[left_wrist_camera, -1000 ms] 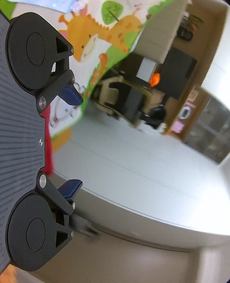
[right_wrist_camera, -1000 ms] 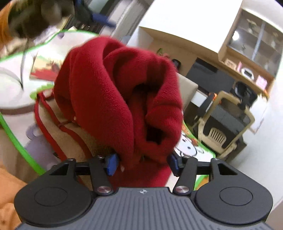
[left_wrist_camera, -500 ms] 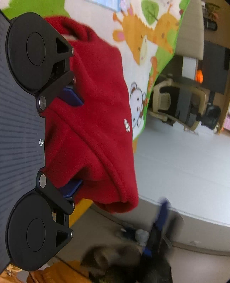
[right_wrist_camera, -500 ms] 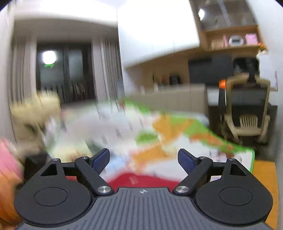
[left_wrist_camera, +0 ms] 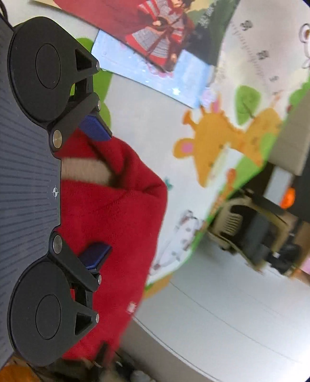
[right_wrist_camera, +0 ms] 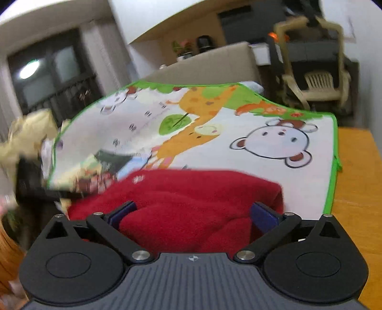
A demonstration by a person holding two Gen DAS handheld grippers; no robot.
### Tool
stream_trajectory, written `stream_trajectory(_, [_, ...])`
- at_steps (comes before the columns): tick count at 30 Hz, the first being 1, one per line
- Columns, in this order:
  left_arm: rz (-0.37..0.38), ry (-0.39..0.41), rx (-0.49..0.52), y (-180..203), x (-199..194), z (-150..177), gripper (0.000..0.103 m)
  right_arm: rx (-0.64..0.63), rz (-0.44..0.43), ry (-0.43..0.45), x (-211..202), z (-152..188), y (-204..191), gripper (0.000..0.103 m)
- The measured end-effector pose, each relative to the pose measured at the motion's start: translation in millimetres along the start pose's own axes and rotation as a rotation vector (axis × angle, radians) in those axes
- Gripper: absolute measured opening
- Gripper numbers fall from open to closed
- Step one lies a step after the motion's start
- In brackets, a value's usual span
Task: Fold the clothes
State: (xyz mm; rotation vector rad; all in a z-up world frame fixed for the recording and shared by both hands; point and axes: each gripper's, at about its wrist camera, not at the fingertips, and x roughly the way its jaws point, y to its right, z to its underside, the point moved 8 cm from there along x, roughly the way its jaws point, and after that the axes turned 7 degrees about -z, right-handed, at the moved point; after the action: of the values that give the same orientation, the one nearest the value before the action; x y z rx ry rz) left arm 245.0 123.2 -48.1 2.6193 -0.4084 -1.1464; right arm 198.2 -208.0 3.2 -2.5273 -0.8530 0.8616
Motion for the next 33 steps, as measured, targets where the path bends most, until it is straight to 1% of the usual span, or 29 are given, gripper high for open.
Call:
stream_trajectory(2, [0.016, -0.033, -0.001, 0.3, 4.2, 0.0, 0.097, 0.100, -0.020, -0.042, 11.4, -0.8, 16.1, 0.103])
stream_trajectory(3, [0.019, -0.046, 0.004, 1.9, 3.7, 0.0, 0.097, 0.120, -0.020, -0.061, 19.5, 0.9, 22.2, 0.103])
stream_trajectory(6, [0.033, -0.087, -0.010, 2.5, 7.6, -5.0, 0.097, 0.202, -0.081, -0.044, 28.5, -4.6, 33.0, 0.103])
stream_trajectory(7, [0.045, -0.104, -0.029, 0.9, 10.2, -7.0, 0.098, 0.252, -0.132, -0.021, 27.2, -10.8, 34.7, 0.103])
stream_trajectory(8, [0.060, -0.122, -0.055, -1.0, 12.0, -7.4, 0.098, 0.321, -0.202, 0.017, 22.5, -20.5, 38.3, 0.103])
stream_trajectory(9, [0.071, -0.134, -0.073, -2.9, 13.2, -8.0, 0.098, 0.374, -0.250, 0.044, 18.5, -28.5, 42.3, 0.103])
stream_trajectory(10, [0.081, -0.145, -0.089, -4.7, 14.4, -9.0, 0.098, 0.412, -0.273, 0.065, 15.2, -35.7, 47.4, 0.103])
stream_trajectory(11, [0.091, -0.156, -0.098, -6.8, 16.9, -9.4, 0.098, 0.421, -0.250, 0.068, 13.5, -41.9, 54.6, 0.103])
stream_trajectory(13, [0.107, -0.180, -0.115, -8.5, 22.6, -8.3, 0.099, 0.373, -0.143, 0.024, 20.4, -43.9, 65.2, 0.103])
stream_trajectory(14, [0.115, -0.195, -0.126, -8.9, 25.5, -6.7, 0.099, 0.359, -0.091, -0.026, 28.7, -38.3, 71.2, 0.103])
stream_trajectory(16, [0.121, -0.211, -0.133, -8.3, 28.8, -6.4, 0.101, 0.366, -0.049, -0.109, 44.5, -24.3, 78.7, 0.103])
stream_trajectory(20, [0.144, -0.228, -0.145, -5.9, 33.8, -8.7, 0.102, 0.459, -0.097, -0.170, 70.9, -0.2, 92.7, 0.103])
stream_trajectory(22, [0.169, -0.226, -0.159, -4.1, 37.9, -10.1, 0.103, 0.505, -0.172, -0.176, 81.4, 3.3, 93.1, 0.103])
stream_trajectory(23, [0.196, -0.220, -0.168, -1.4, 39.8, -12.1, 0.103, 0.498, -0.194, -0.173, 85.5, 1.8, 91.7, 0.103])
stream_trajectory(25, [0.322, -0.231, -0.216, 9.8, 45.8, -16.1, 0.102, 0.495, -0.241, -0.158, 93.8, -3.4, 88.4, 0.103])
stream_trajectory(27, [0.414, -0.239, -0.253, 26.1, 57.2, -23.9, 0.102, 0.503, -0.278, -0.135, 103.7, -12.3, 85.5, 0.103])
stream_trajectory(28, [0.429, -0.231, -0.241, 33.6, 62.2, -30.8, 0.102, 0.506, -0.289, -0.122, 109.4, -17.5, 84.5, 0.103])
stream_trajectory(31, [0.442, -0.192, -0.174, 52.5, 75.5, -56.2, 0.102, 0.503, -0.307, -0.073, 123.0, -37.5, 83.4, 0.103])
stream_trajectory(33, [0.420, -0.152, -0.131, 56.0, 83.0, -81.3, 0.102, 0.493, -0.302, -0.029, 131.2, -58.3, 86.2, 0.103])
